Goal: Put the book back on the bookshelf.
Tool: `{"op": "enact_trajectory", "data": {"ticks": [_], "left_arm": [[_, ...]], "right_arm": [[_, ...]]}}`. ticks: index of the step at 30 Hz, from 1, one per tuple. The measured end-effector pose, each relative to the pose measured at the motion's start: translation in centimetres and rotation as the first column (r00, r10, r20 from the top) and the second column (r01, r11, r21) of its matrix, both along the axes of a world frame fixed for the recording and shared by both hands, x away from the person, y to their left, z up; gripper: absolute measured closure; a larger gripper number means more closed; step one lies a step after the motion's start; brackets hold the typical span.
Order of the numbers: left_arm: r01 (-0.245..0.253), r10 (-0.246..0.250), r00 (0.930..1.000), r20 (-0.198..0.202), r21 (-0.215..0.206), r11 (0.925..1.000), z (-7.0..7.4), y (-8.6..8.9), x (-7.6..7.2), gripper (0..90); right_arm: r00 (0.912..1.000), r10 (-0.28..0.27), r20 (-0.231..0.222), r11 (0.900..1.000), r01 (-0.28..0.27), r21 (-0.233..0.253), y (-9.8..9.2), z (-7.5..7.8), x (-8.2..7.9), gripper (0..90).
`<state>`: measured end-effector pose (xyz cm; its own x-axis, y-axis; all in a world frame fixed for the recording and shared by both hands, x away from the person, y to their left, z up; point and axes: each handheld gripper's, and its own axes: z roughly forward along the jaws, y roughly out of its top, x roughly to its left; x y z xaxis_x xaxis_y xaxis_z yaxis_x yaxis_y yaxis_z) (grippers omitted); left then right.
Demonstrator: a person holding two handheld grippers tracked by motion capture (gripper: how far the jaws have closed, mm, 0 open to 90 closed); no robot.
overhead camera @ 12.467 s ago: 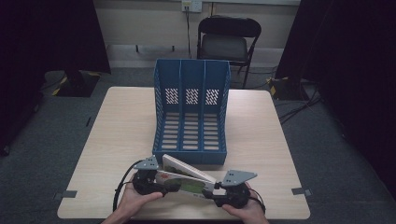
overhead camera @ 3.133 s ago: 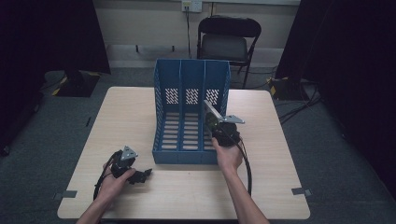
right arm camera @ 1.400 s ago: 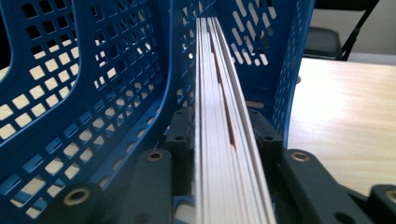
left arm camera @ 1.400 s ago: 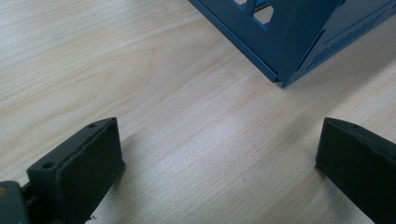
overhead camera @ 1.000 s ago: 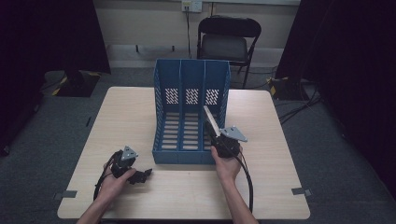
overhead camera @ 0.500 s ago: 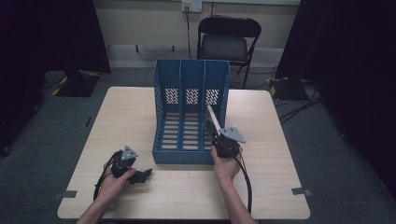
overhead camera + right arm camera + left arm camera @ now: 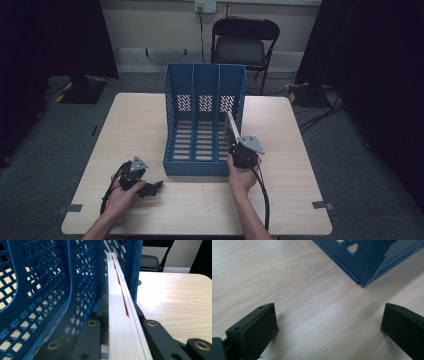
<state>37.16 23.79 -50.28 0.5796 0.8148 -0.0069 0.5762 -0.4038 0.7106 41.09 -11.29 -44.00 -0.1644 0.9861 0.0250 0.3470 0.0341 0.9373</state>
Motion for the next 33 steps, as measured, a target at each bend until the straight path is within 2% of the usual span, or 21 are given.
{"op": "enact_trajectory", "data": {"ticks": [6, 9, 11, 12, 15, 22, 27, 29, 33], "left_arm": [[-0.001, 0.001, 1.0000, 0.004, 0.002, 1.0000, 0.01, -0.01, -0.02, 0.0], [-0.005, 0.005, 1.0000, 0.008, 0.002, 1.0000, -0.01, -0.04, -0.07, 0.3], [0.012, -0.012, 0.9999, 0.004, 0.022, 0.9997, 0.07, 0.05, -0.08, 0.3], [0.000, 0.000, 1.0000, 0.003, 0.001, 1.0000, -0.01, -0.09, -0.13, 0.3], [0.001, -0.001, 1.0000, 0.003, 0.002, 1.0000, 0.00, -0.08, -0.12, 0.3], [0.003, -0.003, 1.0000, 0.000, 0.000, 1.0000, -0.01, -0.08, -0.11, 0.0], [0.002, -0.002, 1.0000, 0.001, 0.001, 1.0000, -0.01, -0.09, -0.11, 0.0], [0.008, -0.008, 1.0000, -0.001, 0.008, 0.9999, 0.01, -0.04, -0.08, 0.0], [0.007, -0.007, 1.0000, 0.000, 0.001, 1.0000, -0.01, -0.16, -0.03, 0.0]], "right_arm": [[0.9975, -0.068, 0.019, 0.998, 0.068, 0.000, 0.38, 0.01, -0.02, 76.4], [0.9970, -0.077, 0.011, 0.997, 0.076, 0.012, 0.35, -0.15, 0.10, 76.3], [0.9963, -0.085, 0.015, 0.996, 0.085, 0.013, 0.34, -0.16, 0.06, 76.3], [0.9959, -0.089, 0.016, 0.996, 0.089, 0.015, 0.34, -0.17, 0.04, 76.3], [0.9955, -0.094, 0.014, 0.996, 0.093, 0.015, 0.35, -0.18, 0.05, 76.2], [0.9983, -0.055, -0.020, 0.998, 0.055, -0.002, 0.20, -0.23, 0.20, 75.1], [0.9989, -0.041, -0.023, 0.999, 0.041, -0.002, 0.07, -0.18, 0.38, 73.4], [0.9991, -0.038, -0.020, 0.999, 0.038, -0.019, 0.08, -0.13, 0.44, 73.0], [0.9992, -0.032, -0.024, 0.999, 0.032, 0.000, 0.00, 0.09, 0.90, 71.4]]}}
